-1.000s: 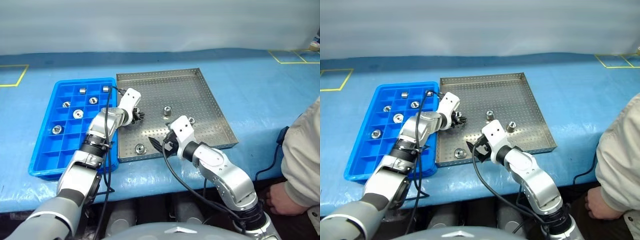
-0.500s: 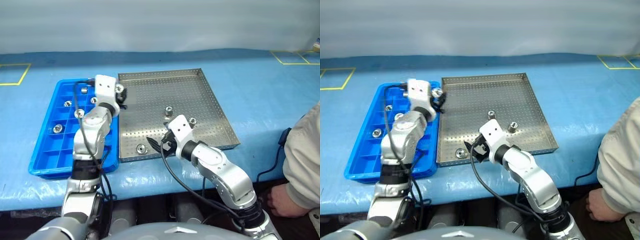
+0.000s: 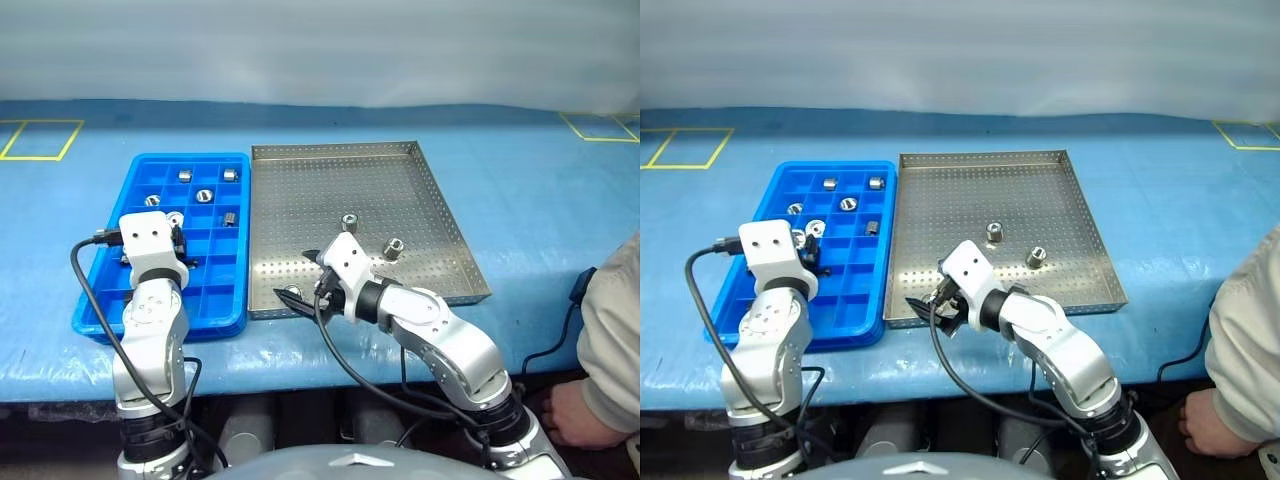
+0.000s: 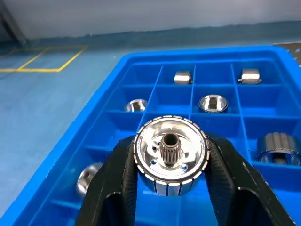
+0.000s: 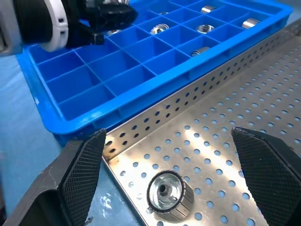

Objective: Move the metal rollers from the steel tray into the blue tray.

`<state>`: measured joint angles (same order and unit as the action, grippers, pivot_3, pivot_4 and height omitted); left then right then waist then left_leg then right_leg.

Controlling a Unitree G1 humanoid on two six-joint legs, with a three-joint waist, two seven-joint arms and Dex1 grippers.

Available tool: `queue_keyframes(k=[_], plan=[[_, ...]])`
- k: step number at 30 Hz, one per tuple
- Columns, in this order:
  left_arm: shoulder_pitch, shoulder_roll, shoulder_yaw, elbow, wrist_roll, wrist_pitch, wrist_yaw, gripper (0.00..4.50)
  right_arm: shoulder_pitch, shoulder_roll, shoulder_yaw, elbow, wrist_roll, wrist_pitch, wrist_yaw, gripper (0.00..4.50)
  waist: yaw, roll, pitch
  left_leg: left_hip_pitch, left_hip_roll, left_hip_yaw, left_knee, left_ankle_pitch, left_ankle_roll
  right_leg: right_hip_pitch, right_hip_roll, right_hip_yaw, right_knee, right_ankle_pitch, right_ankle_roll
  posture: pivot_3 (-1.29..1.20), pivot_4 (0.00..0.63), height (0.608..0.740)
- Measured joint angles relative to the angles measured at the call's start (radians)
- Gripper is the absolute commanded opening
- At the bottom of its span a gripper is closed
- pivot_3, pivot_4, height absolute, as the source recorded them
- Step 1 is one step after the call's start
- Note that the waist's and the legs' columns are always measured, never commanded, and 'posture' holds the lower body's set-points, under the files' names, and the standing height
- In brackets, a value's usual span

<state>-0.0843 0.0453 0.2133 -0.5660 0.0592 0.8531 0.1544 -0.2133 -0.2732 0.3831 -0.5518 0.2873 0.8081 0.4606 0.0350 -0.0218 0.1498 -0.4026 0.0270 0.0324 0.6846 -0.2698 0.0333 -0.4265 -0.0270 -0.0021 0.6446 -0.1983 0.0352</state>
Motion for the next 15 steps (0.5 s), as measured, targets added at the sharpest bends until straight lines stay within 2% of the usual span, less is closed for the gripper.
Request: queue_keyframes(k=[4, 12, 15], plan=[[0.013, -0.016, 0.018, -0.037, 0.010, 0.081, 0.025, 1.69, 0.000, 0.000, -0.005, 0.000, 0.000, -0.001, -0.001, 4.50, 0.000, 0.000, 0.000, 0.000, 0.000, 0.000, 0.000, 0.000, 0.000, 0.000, 0.000, 0.000, 0.000, 0.000, -0.001, 0.12, 0.150, 0.740], [0.016, -0.036, 0.038, -0.041, 0.019, 0.169, 0.040, 4.40, 0.012, 0.000, -0.014, -0.001, -0.005, -0.001, -0.024, 4.50, 0.001, 0.000, 0.000, 0.000, 0.000, 0.000, 0.000, 0.000, 0.000, 0.000, 0.000, 0.000, 0.000, -0.002, -0.004, 0.09, 0.150, 0.740], [-0.031, 0.015, 0.000, -0.042, -0.013, 0.146, -0.034, 4.46, 0.036, -0.015, -0.052, -0.012, -0.005, 0.001, -0.034, 4.50, 0.004, -0.001, 0.000, 0.000, 0.000, 0.000, 0.000, 0.000, 0.000, 0.000, -0.001, 0.000, 0.000, -0.002, -0.004, 0.09, 0.150, 0.740]])
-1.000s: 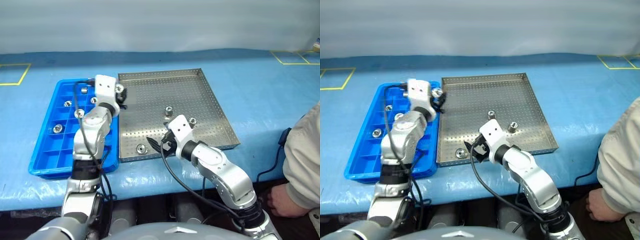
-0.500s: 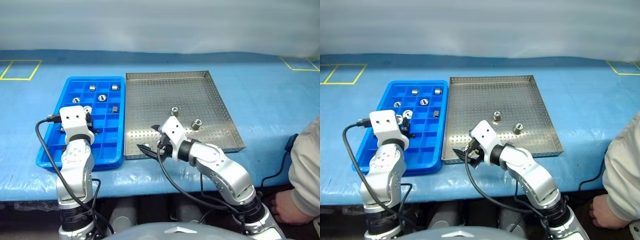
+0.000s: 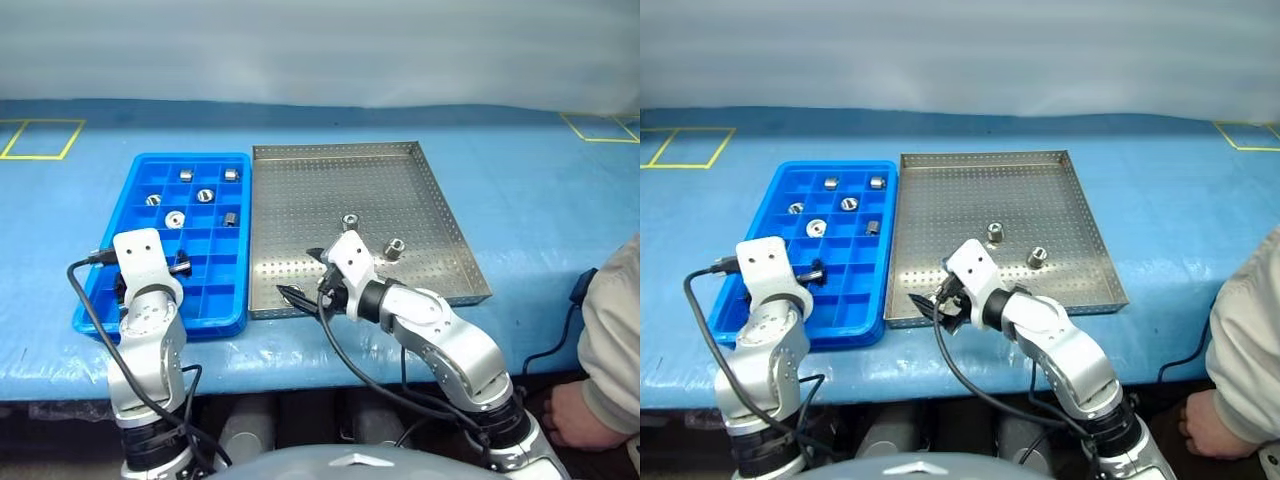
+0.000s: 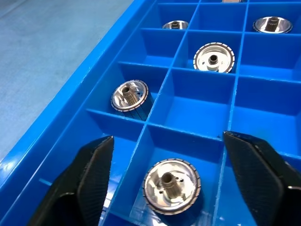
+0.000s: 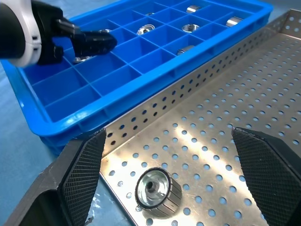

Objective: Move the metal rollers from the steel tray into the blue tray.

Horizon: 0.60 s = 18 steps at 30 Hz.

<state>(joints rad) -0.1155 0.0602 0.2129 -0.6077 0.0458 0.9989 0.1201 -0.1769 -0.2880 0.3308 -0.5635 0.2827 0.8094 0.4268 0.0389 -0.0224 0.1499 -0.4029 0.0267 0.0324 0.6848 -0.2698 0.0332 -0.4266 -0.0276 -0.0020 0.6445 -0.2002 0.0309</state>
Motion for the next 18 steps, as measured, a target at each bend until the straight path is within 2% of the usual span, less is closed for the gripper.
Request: queue_keyframes(k=[5, 9, 13, 18], plan=[[-0.107, 0.116, -0.091, -0.005, -0.152, 0.005, -0.240, 4.46, 0.044, -0.062, -0.068, -0.031, 0.000, 0.008, -0.011, 4.50, -0.006, 0.000, 0.000, 0.000, 0.000, 0.000, -0.001, 0.000, 0.000, -0.001, 0.000, 0.000, 0.000, 0.001, -0.003, 0.08, 0.150, 0.740], [-0.251, 0.246, -0.183, 0.058, -0.290, 0.115, -0.447, 4.46, 0.088, -0.111, -0.132, -0.040, -0.002, 0.019, -0.020, 4.50, -0.011, 0.000, 0.000, 0.000, 0.000, 0.000, -0.001, 0.000, 0.000, -0.001, 0.002, 0.000, 0.000, -0.002, 0.001, 0.05, 0.150, 0.740], [-0.402, 0.263, -0.217, 0.217, -0.423, 0.331, -0.568, 4.46, 0.116, -0.121, -0.159, -0.048, -0.006, 0.031, -0.048, 4.50, -0.023, 0.000, 0.000, 0.000, -0.001, 0.001, -0.001, 0.000, 0.000, -0.001, 0.002, 0.000, 0.000, -0.002, 0.002, 0.01, 0.150, 0.740], [-0.495, 0.266, -0.248, 0.333, -0.477, 0.542, -0.583, 4.46, 0.144, -0.093, -0.162, -0.077, -0.006, 0.031, -0.090, 4.50, -0.045, 0.000, 0.000, 0.000, 0.000, 0.000, -0.002, 0.000, 0.000, -0.001, 0.003, 0.001, 0.001, 0.000, 0.006, -0.03, 0.150, 0.740]])
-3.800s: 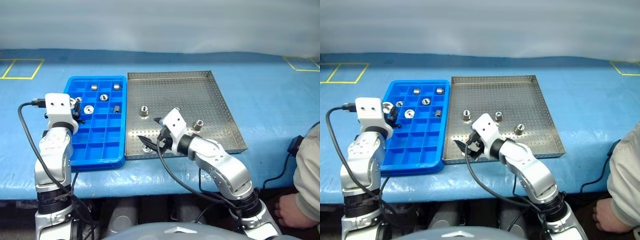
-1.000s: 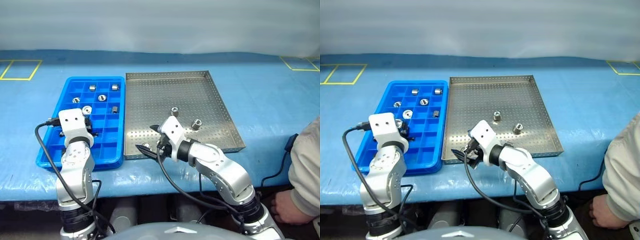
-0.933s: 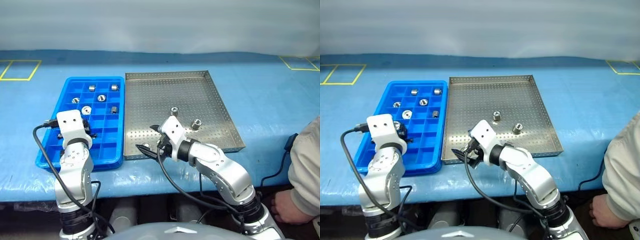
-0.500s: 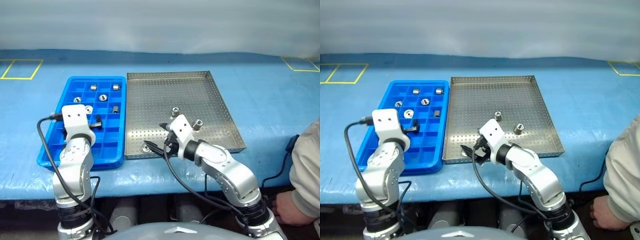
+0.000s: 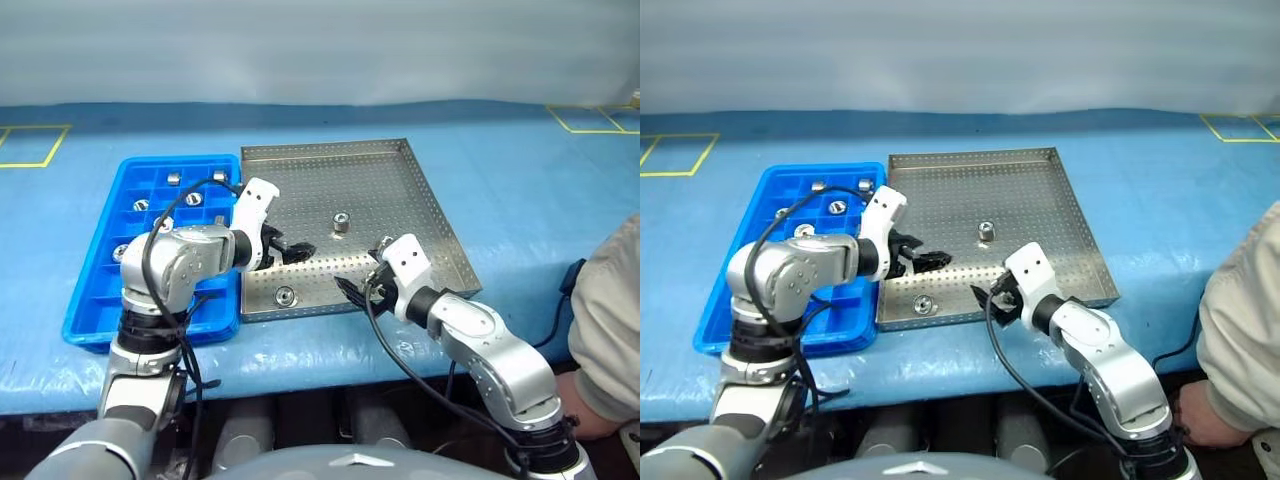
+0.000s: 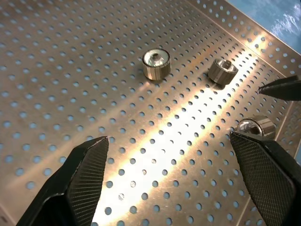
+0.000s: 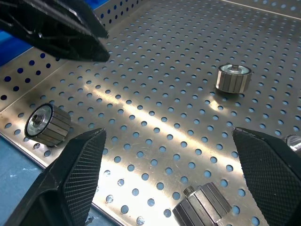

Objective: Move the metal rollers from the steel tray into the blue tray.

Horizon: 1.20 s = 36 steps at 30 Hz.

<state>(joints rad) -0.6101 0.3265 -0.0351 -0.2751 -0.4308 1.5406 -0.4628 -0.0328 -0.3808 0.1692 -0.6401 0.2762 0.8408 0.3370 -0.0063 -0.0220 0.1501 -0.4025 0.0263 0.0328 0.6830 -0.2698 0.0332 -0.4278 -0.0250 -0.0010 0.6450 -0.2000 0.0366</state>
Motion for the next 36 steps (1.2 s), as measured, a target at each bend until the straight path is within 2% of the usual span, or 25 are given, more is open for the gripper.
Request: queue_keyframes(k=[4, 12, 24, 32, 36], plan=[[-0.049, 0.068, -0.101, 0.042, -0.043, 0.065, -0.001, 4.46, 0.023, 0.021, 0.004, -0.009, -0.001, 0.000, -0.027, 4.50, -0.009, 0.000, 0.000, 0.000, 0.001, 0.000, 0.000, 0.000, 0.000, 0.000, 0.000, 0.000, 0.000, -0.001, -0.001, -0.04, 0.150, 0.740], [-0.108, 0.128, -0.143, 0.185, -0.227, 0.065, 0.089, 4.46, 0.042, 0.048, 0.018, -0.017, -0.004, 0.000, -0.063, 4.50, -0.012, 0.000, 0.000, 0.000, 0.001, 0.000, 0.000, 0.000, 0.000, 0.000, -0.001, 0.001, 0.000, -0.002, -0.003, -0.04, 0.150, 0.740], [-0.118, 0.198, -0.228, 0.285, -0.712, 0.066, 0.446, 4.46, 0.037, 0.088, 0.041, -0.013, -0.005, -0.003, -0.081, 4.50, -0.010, 0.000, 0.000, 0.000, 0.000, 0.000, 0.000, 0.000, 0.000, 0.000, -0.003, 0.001, 0.001, -0.002, -0.003, -0.04, 0.150, 0.740], [-0.148, 0.228, -0.271, 0.321, -0.894, 0.061, 0.615, 4.46, 0.037, 0.102, 0.046, -0.007, -0.018, -0.013, -0.084, 4.50, -0.014, 0.000, 0.000, 0.000, 0.000, 0.001, 0.000, 0.000, 0.000, -0.001, -0.003, 0.002, 0.000, 0.000, -0.006, -0.05, 0.150, 0.740], [-0.166, 0.251, -0.304, 0.331, -0.957, 0.058, 0.646, 3.23, 0.037, 0.111, 0.042, -0.003, -0.022, -0.027, -0.092, 4.50, -0.015, 0.000, 0.000, 0.000, 0.000, 0.001, 0.000, 0.000, -0.001, -0.001, -0.002, 0.001, 0.000, 0.000, -0.006, -0.05, 0.150, 0.740]])
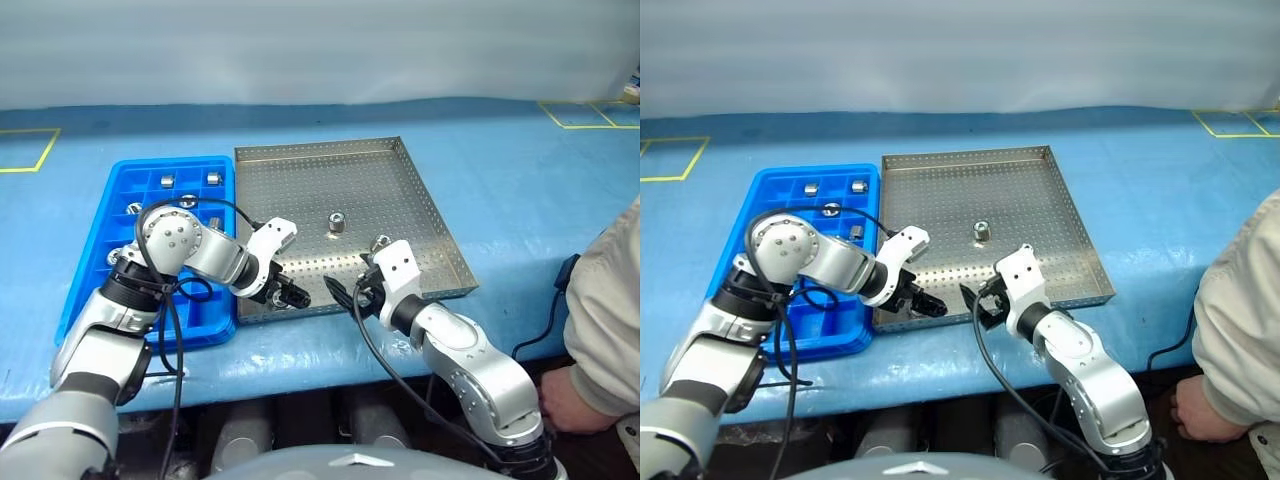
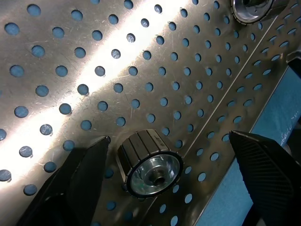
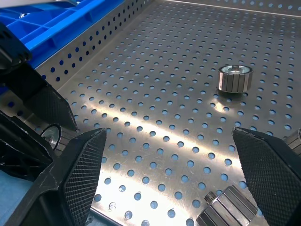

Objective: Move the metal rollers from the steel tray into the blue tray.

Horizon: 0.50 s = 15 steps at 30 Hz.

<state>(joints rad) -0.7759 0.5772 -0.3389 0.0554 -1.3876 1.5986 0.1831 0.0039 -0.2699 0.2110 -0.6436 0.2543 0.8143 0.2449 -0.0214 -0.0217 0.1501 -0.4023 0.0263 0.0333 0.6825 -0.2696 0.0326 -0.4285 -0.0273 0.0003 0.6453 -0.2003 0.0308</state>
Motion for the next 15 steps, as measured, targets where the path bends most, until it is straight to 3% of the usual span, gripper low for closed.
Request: queue_keyframes(k=[10, 15], plan=[[-0.015, 0.056, -0.066, 0.006, -0.079, 0.009, 0.040, 0.01, -0.002, 0.009, -0.004, 0.014, -0.009, -0.007, -0.004, 4.50, 0.000, 0.000, 0.000, 0.000, 0.000, 0.000, 0.000, 0.000, 0.000, 0.000, 0.000, 0.000, 0.000, -0.001, 0.000, -0.03, 0.150, 0.740], [0.011, 0.046, -0.039, 0.006, -0.081, 0.009, 0.074, 0.01, -0.017, 0.010, -0.004, 0.022, -0.012, -0.008, -0.003, 4.50, 0.002, 0.000, 0.000, 0.000, 0.000, 0.000, 0.000, 0.000, -0.001, 0.000, 0.000, 0.000, 0.000, -0.001, 0.000, -0.02, 0.150, 0.740]])
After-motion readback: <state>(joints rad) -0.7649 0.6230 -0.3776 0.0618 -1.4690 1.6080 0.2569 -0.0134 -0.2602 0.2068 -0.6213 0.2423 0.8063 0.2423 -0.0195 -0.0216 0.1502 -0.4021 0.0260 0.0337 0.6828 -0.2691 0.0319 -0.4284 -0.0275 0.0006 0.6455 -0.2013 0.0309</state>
